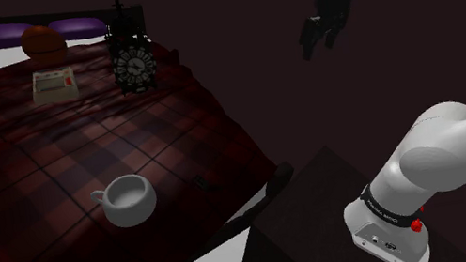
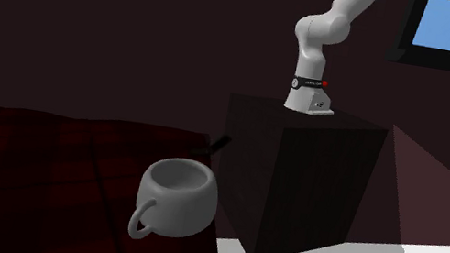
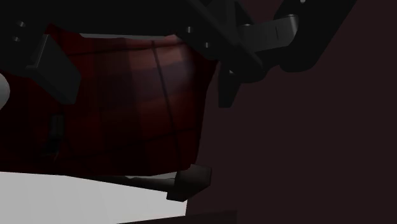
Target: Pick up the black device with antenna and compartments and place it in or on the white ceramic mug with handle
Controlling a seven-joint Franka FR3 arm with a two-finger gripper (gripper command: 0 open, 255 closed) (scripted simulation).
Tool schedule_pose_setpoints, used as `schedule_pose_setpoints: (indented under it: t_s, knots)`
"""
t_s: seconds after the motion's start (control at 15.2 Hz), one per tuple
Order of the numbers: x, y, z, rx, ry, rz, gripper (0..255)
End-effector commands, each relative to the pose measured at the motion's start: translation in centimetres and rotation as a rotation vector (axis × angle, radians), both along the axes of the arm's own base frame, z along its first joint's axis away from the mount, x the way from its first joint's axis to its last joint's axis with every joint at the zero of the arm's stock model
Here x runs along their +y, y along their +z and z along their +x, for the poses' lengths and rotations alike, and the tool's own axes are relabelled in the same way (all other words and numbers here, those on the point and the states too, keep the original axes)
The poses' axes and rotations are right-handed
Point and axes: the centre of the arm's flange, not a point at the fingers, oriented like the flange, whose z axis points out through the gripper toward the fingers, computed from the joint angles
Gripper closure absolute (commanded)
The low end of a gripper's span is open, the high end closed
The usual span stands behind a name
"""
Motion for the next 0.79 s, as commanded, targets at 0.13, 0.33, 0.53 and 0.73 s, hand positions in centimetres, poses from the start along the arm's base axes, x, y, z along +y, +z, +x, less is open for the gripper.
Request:
schedule_pose_setpoints:
  t_s: [0.13,0.33,0.53,0.73]
  knots:
    - [1.0,-2.3,0.8,0.002,-0.003,0.006,0]
    - [2.4,-5.7,2.1,0.005,-0.008,0.016,0]
    - [3.9,-9.0,3.3,0.008,-0.014,0.026,0]
    - [5.4,-12.4,4.6,0.011,-0.019,0.036,0]
